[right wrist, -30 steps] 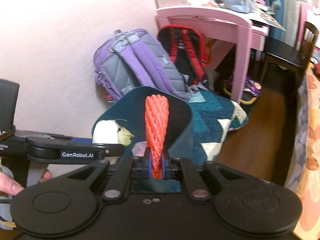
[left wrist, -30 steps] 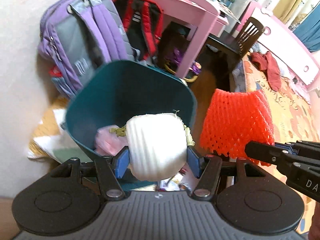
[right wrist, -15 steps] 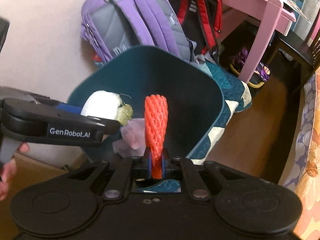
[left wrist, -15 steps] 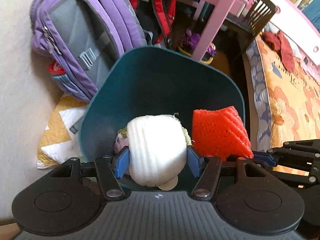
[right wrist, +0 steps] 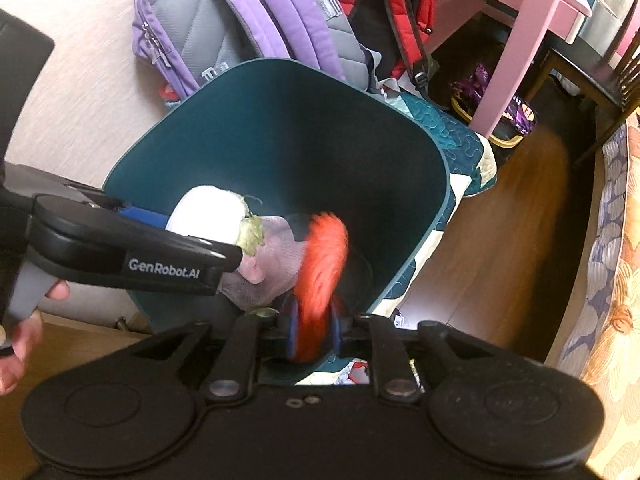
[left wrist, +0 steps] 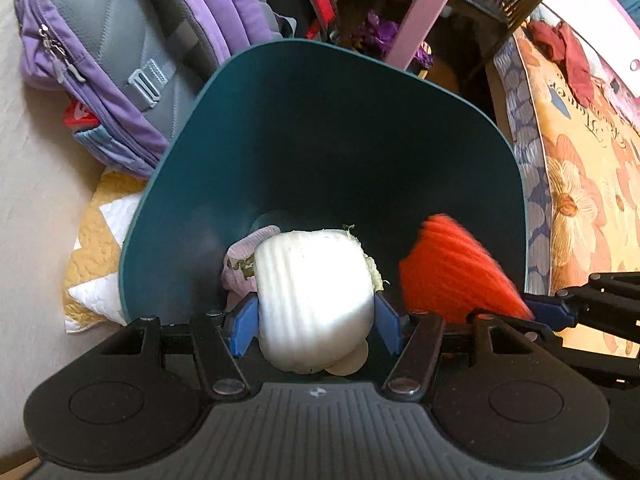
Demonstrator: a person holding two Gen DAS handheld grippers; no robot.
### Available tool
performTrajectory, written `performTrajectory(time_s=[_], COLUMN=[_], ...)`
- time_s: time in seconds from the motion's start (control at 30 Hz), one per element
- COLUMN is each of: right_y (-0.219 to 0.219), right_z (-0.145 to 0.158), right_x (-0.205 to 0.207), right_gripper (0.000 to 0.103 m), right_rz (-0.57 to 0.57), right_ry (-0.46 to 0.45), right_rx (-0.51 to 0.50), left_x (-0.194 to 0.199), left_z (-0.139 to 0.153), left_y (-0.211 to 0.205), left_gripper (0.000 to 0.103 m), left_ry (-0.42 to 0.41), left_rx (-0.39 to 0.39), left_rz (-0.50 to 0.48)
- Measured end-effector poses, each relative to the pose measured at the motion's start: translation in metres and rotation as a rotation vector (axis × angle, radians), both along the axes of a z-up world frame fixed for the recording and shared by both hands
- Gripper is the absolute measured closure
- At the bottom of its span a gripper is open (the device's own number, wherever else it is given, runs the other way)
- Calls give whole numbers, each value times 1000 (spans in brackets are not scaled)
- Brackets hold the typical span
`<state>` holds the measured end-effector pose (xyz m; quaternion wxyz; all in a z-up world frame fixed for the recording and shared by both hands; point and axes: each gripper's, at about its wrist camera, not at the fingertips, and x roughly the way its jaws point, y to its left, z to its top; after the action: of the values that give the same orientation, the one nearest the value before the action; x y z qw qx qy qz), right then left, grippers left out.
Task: Collect trash
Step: 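Open left tool dropping white net while right tool releases orange net into basket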
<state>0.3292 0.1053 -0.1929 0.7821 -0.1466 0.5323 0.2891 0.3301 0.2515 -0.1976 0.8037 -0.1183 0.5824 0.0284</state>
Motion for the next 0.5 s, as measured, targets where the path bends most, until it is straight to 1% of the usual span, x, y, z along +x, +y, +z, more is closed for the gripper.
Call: performTrajectory(time_s=[0.1, 0.2, 0.27, 0.33, 0.4, 0.47, 0.5], right_y=[0, -2, -4, -5, -7, -10, -12], right_z=[1, 3, 5, 7, 11, 14, 16], right_x=[1, 1, 0, -2, -4, -8, -9], right_gripper=[84, 82, 80, 77, 76, 72, 68], right_rz=[-4, -7, -8, -6, 1, 7, 8], right_ry=[2, 6, 8, 6, -1, -9, -15], right_rx=[0, 10, 20, 31, 38, 48, 53], left_x=[3, 5, 4, 3, 2, 1, 0], left_z=[-2, -3, -1, 3, 7, 11, 12], left_y=[0, -1, -1, -2, -2, -2, -2], left_gripper=[42, 40, 37, 30, 29, 29, 29], left_ry=[12, 22, 14, 3, -12, -19, -20], left_rx=[-3, -2, -3, -2, -8, -16, -18], left_rz=[-7, -11, -17, -15, -8, 1, 5])
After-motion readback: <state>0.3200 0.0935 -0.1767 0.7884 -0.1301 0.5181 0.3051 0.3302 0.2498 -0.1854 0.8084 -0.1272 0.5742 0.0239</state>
